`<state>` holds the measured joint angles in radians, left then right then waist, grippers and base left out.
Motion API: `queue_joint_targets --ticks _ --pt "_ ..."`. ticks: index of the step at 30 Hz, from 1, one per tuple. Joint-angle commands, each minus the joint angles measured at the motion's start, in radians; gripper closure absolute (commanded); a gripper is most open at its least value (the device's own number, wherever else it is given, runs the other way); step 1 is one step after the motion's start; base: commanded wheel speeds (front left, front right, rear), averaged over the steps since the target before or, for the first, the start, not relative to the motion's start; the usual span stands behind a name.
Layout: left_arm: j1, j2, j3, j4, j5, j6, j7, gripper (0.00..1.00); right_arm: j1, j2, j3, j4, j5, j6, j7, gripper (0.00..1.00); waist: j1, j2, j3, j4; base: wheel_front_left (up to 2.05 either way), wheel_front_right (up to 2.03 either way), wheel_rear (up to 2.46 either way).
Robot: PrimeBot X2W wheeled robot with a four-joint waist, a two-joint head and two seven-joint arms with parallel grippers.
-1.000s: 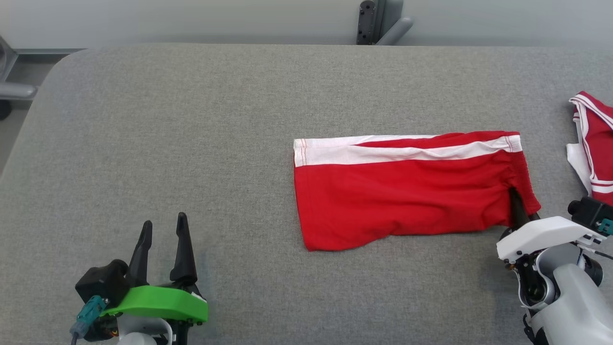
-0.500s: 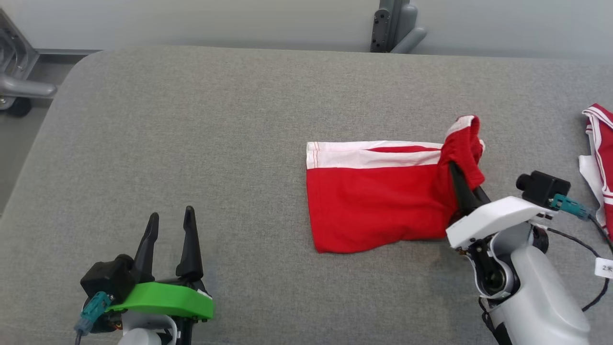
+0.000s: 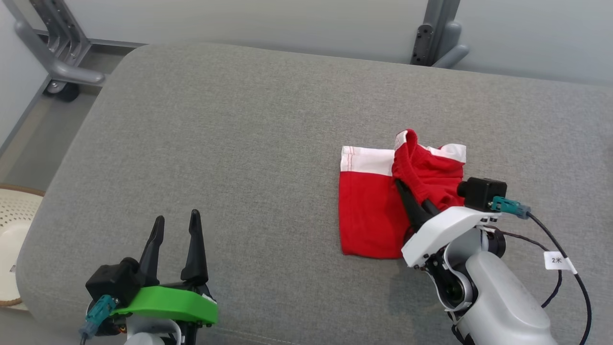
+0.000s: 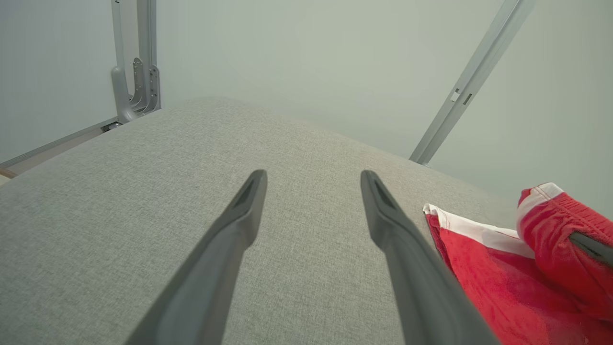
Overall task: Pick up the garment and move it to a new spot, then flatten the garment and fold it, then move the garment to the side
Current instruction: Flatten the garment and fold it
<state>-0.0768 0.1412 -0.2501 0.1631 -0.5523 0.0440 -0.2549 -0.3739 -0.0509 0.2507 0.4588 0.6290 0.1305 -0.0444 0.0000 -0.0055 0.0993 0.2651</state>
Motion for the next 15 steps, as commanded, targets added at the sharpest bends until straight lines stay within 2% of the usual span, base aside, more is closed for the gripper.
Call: queue_joint_targets --ticks 1,15 --pt "0.014 0.004 -0.001 -0.004 0.000 0.001 0.003 0.00 -0.015 -0.001 0.014 0.022 -0.012 0.000 -0.014 1.00 0.0000 0.0055 -0.005 0.026 0.00 0.00 0.00" --pt "0.015 -0.009 -0.018 0.003 -0.003 -0.001 -0.002 0.00 -0.103 -0.001 0.152 0.257 -0.080 0.000 -0.109 1.00 0.0000 0.0055 0.009 0.072 0.00 0.00 0.00"
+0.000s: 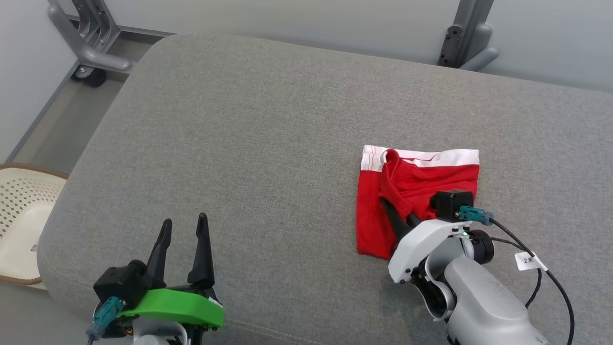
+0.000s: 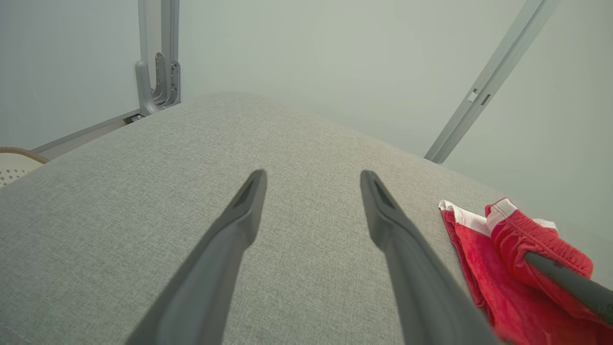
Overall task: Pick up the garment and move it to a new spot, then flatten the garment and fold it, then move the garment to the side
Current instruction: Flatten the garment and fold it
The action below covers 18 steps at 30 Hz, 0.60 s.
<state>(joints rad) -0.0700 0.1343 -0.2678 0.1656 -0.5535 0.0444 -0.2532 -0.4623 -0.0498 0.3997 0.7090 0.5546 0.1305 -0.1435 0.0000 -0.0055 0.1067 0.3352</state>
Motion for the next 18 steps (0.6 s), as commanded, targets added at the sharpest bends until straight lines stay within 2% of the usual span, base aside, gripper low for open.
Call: queue_joint_targets --ticks 1,2,4,11,18 --pt "0.007 -0.002 -0.001 0.002 -0.002 -0.002 -0.004 0.00 -0.020 -0.002 0.013 0.022 -0.014 0.000 -0.019 0.92 0.0000 0.0055 0.003 0.002 0.00 0.00 0.00" --pt "0.006 -0.003 -0.002 0.004 -0.002 -0.002 -0.004 0.00 -0.025 -0.002 0.024 0.034 -0.018 0.000 -0.027 0.68 0.0000 0.0055 0.004 0.003 0.00 0.00 0.00" --pt "0.004 -0.003 -0.002 0.007 -0.002 -0.002 -0.003 0.00 -0.031 -0.002 0.046 0.053 -0.016 0.000 -0.039 0.00 0.0000 0.0055 0.005 0.002 0.00 0.00 0.00" --pt "0.003 -0.001 0.000 0.010 -0.005 -0.002 -0.005 0.00 -0.054 -0.002 0.109 0.095 -0.092 0.000 -0.071 0.00 0.0000 0.0055 0.009 -0.010 0.00 0.00 0.00" --pt "-0.009 -0.003 -0.001 0.012 -0.004 -0.001 -0.007 0.00 -0.036 -0.002 0.180 0.070 -0.140 0.000 -0.079 0.00 0.0000 0.0055 0.015 -0.030 0.00 0.00 0.00"
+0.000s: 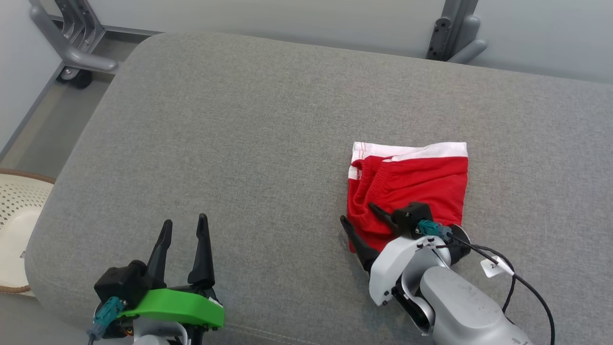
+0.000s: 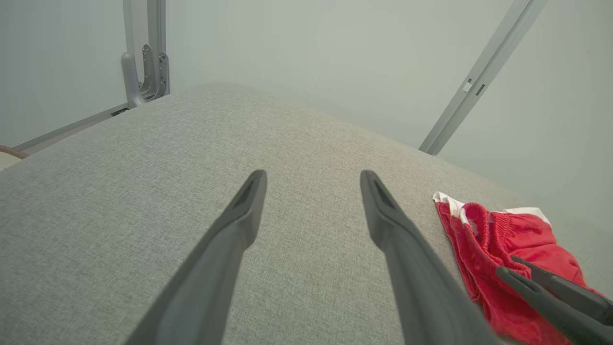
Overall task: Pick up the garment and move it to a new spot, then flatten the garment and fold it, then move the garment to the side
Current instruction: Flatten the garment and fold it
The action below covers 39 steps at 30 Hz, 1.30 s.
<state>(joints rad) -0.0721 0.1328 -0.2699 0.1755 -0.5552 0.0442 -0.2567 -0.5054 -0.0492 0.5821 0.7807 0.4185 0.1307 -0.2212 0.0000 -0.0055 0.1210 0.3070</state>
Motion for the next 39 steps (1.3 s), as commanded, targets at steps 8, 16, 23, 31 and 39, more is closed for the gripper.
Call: queue_joint_targets --ticks 8,16,23,31,39 --pt "-0.016 0.001 0.004 0.009 -0.003 0.002 -0.005 0.00 0.014 -0.003 0.031 -0.037 -0.002 0.000 0.006 0.00 0.0000 0.0055 0.003 -0.018 0.00 0.00 0.00" --pt "-0.017 0.008 0.008 -0.001 0.009 0.004 -0.007 0.00 -0.008 -0.003 -0.071 -0.100 -0.057 0.000 -0.035 0.00 0.0000 0.0055 -0.013 -0.050 0.00 0.00 0.00" --pt "-0.026 0.004 0.002 -0.021 0.025 0.003 -0.008 0.00 0.048 -0.003 -0.268 -0.218 -0.167 0.000 -0.044 0.00 0.0000 0.0055 -0.036 -0.102 0.00 0.00 0.00" --pt "-0.028 0.004 0.020 -0.023 0.044 0.012 -0.008 0.00 0.169 -0.003 -0.440 -0.384 -0.234 0.000 -0.044 0.00 0.0000 0.0055 -0.051 -0.164 0.00 0.00 0.00" --pt "0.017 0.009 0.063 -0.050 0.103 0.028 -0.009 0.00 0.287 -0.002 -0.543 -0.499 -0.256 0.000 -0.044 0.00 0.0000 0.0055 -0.053 -0.213 0.00 0.00 0.00"
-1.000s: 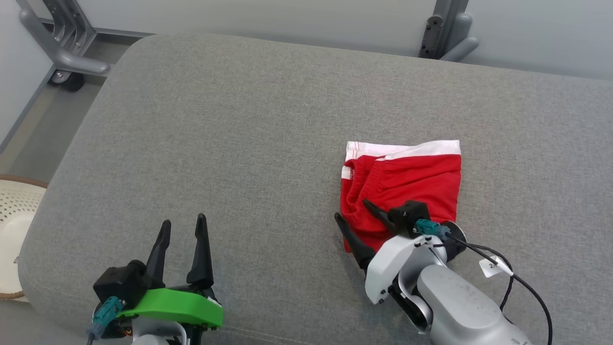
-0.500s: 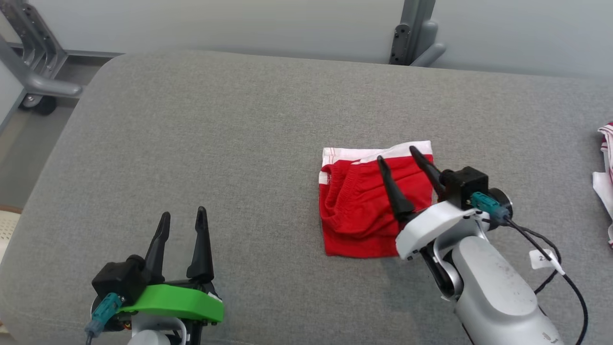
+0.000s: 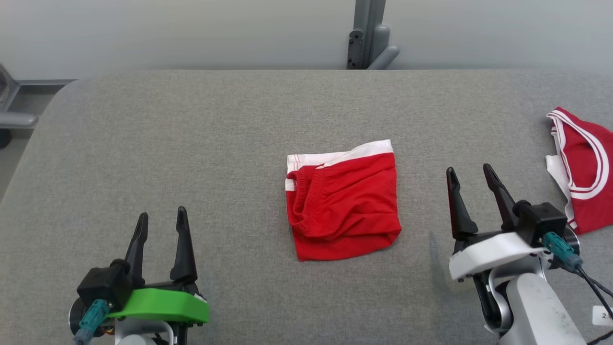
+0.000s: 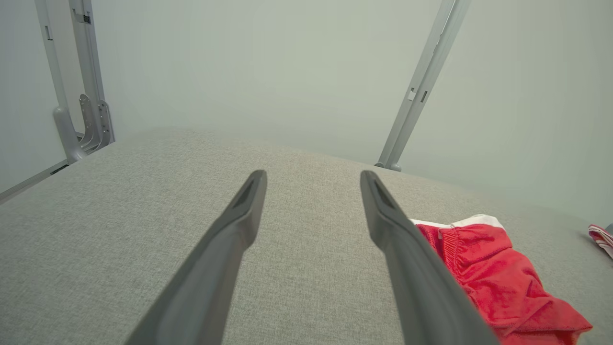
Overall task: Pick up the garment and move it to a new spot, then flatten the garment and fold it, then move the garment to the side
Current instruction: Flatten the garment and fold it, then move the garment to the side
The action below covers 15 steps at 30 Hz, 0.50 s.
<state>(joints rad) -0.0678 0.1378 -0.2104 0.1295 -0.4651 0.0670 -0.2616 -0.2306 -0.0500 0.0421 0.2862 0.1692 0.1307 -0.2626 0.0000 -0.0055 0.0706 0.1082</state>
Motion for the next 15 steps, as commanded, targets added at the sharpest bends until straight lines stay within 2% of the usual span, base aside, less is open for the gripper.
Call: queue_joint_targets --ticks 1,9,15 --pt "0.021 0.003 0.009 -0.010 0.017 0.007 -0.004 0.00 0.028 -0.001 -0.007 -0.020 -0.007 0.000 -0.003 0.00 0.0000 0.0055 -0.003 -0.019 0.00 0.00 0.00" --pt "0.093 -0.015 0.055 -0.046 0.064 0.011 -0.003 0.00 0.139 -0.001 -0.041 -0.129 0.037 0.000 -0.001 0.00 0.0000 0.0055 -0.015 -0.047 0.00 0.00 0.00" --pt "0.118 -0.026 0.066 -0.051 0.093 0.003 -0.003 0.00 0.171 -0.002 -0.042 -0.166 0.048 0.000 0.011 0.00 0.0000 0.0055 -0.022 -0.053 0.00 0.00 0.00"
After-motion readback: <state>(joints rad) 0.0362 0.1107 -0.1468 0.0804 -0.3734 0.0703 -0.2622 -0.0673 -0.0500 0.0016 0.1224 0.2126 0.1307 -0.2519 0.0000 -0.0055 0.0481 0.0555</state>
